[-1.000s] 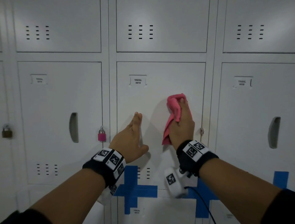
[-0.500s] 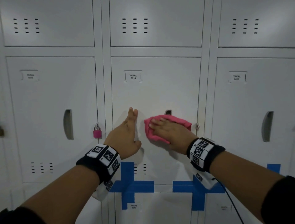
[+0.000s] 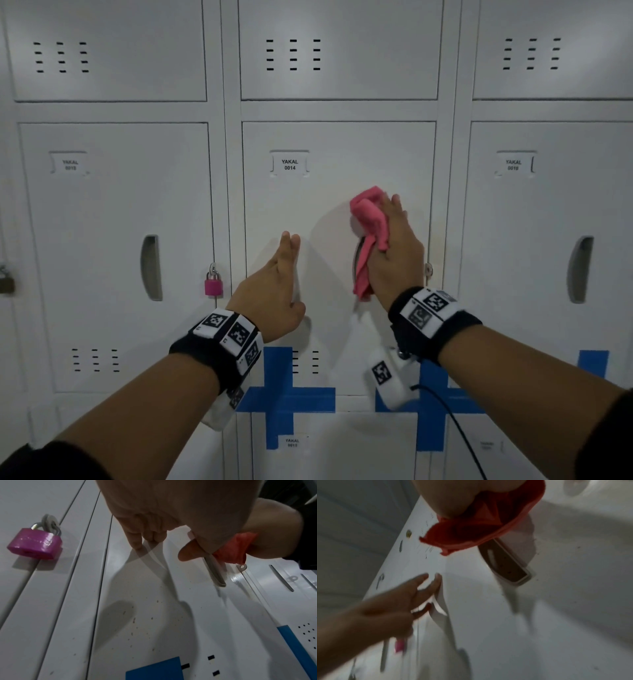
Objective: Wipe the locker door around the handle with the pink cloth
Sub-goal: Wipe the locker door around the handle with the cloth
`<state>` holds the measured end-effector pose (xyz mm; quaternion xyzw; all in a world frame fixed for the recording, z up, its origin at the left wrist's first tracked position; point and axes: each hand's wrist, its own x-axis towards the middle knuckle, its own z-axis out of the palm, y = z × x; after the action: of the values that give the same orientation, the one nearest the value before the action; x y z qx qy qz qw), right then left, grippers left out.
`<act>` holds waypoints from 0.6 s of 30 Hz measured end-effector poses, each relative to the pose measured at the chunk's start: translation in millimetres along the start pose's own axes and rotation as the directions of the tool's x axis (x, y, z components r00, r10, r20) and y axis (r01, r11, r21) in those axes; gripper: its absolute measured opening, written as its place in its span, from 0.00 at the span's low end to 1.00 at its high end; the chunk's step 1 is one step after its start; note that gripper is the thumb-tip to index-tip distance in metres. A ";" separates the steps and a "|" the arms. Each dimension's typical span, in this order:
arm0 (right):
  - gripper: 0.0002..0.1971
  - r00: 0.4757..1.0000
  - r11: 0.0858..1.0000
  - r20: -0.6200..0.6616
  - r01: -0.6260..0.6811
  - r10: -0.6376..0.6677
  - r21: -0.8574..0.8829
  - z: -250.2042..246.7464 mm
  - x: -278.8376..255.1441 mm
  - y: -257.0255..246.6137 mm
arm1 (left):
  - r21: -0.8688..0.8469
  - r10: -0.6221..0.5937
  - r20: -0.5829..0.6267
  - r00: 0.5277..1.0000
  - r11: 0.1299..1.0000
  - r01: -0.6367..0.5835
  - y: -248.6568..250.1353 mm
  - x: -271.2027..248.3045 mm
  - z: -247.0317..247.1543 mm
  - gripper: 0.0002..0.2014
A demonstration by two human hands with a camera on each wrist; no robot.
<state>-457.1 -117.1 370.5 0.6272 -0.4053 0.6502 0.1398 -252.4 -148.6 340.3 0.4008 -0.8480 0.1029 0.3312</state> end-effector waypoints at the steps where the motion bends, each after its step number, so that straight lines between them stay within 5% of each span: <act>1: 0.30 1.000 0.999 0.019 0.015 -0.014 -0.043 6.2 -0.3 -1.8 | 0.000 0.010 -0.002 1.000 1.000 -0.010 -1.0 0.3 0.6 0.54; 4: 0.35 0.983 0.970 0.184 0.068 -0.025 -0.233 26.0 -5.9 4.1 | 0.010 0.026 -0.006 1.000 1.000 -0.026 -1.7 0.7 0.7 0.54; 8: 0.36 0.896 0.878 0.406 0.335 -0.183 -0.343 34.3 -16.6 15.9 | 0.037 0.027 -0.014 1.000 0.999 -0.026 1.4 -0.4 -0.5 0.53; 11: 0.32 0.742 0.771 0.594 0.562 -0.310 -0.299 30.2 -26.7 26.3 | 0.023 0.027 -0.031 0.999 0.999 -0.026 2.2 -1.9 -0.2 0.52; 18: 0.21 0.369 0.676 0.839 0.737 -0.400 -0.002 6.3 -37.4 42.9 | -0.042 0.104 -0.099 0.990 0.993 -0.108 0.0 -4.8 6.9 0.43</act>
<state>-475.7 -136.4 319.9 0.9048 -0.2911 0.1214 0.2862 -253.5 -148.7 332.0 0.3419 -0.8533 0.1194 0.3751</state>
